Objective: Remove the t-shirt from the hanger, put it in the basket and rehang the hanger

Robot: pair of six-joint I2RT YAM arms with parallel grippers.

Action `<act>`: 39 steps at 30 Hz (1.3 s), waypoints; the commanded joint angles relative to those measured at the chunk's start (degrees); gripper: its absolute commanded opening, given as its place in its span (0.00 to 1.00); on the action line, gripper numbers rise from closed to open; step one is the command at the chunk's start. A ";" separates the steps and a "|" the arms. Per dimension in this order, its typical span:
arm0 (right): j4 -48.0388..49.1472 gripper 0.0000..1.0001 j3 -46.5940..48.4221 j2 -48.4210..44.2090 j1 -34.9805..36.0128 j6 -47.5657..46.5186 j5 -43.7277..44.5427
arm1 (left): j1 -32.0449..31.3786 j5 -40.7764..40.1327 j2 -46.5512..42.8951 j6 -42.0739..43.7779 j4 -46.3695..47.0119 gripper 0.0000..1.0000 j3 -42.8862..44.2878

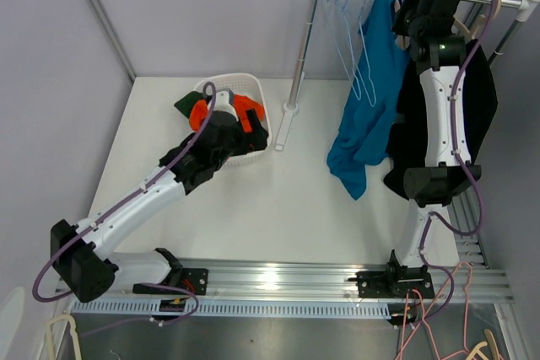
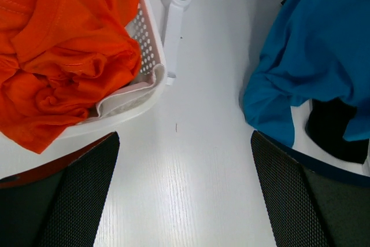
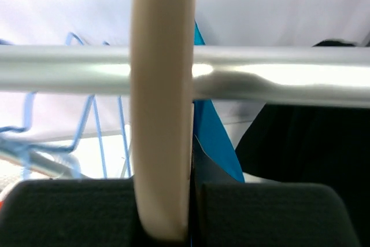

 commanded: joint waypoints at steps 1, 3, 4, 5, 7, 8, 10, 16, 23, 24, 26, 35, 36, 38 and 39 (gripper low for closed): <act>4.94 0.00 0.27 -10.02 1.13 -2.04 1.05 | -6.40 -7.94 -3.79 6.03 1.36 1.00 4.58; 5.29 0.00 -3.07 -13.45 2.36 -2.48 3.42 | -8.77 -8.39 -4.05 7.52 1.35 1.00 5.81; 5.29 0.00 -4.04 -14.42 2.62 -2.39 4.38 | -9.74 -8.39 -4.58 8.23 1.88 1.00 5.99; 4.68 0.00 -5.88 -16.26 3.32 -1.78 6.57 | -10.62 -8.04 -4.84 9.10 2.49 1.00 5.99; 2.49 0.00 -6.77 -17.50 3.68 -0.21 9.83 | -14.05 -7.25 -5.37 12.00 4.60 0.99 5.82; -0.83 0.00 -7.47 -17.85 3.94 1.02 11.32 | -15.28 -6.81 -5.37 12.71 5.04 0.99 5.82; -4.27 0.00 -9.22 -19.43 4.47 6.20 15.89 | -20.19 -6.28 -5.29 15.60 7.84 1.00 5.29; -4.74 0.00 -33.99 -33.55 6.67 22.87 28.03 | -37.59 -9.09 -6.60 27.82 26.90 1.00 -3.14; -9.47 0.00 -44.65 -41.06 10.18 35.13 30.68 | -47.37 -1.64 -7.40 38.81 57.21 1.00 -21.13; -9.48 0.00 -45.27 -41.49 10.79 35.31 30.24 | -47.54 -0.58 -6.52 38.99 62.99 1.00 -22.47; -9.30 0.00 -46.67 -42.90 12.72 36.10 30.41 | -47.55 -0.13 -4.85 39.43 64.81 1.00 -23.63; -9.21 0.00 -48.08 -46.60 18.00 36.37 30.58 | -41.93 0.22 12.28 38.11 66.65 0.99 -11.79; -9.30 0.00 -48.00 -46.68 18.27 36.11 30.76 | -41.49 -0.04 13.42 38.64 65.70 0.67 -10.46; -9.91 0.00 -47.56 -46.42 18.36 35.32 30.94 | -41.13 -1.18 14.92 38.91 62.11 0.01 -7.04; -10.53 0.00 -46.51 -45.46 18.01 34.88 31.20 | -41.13 -2.05 14.76 38.73 62.09 0.01 -7.28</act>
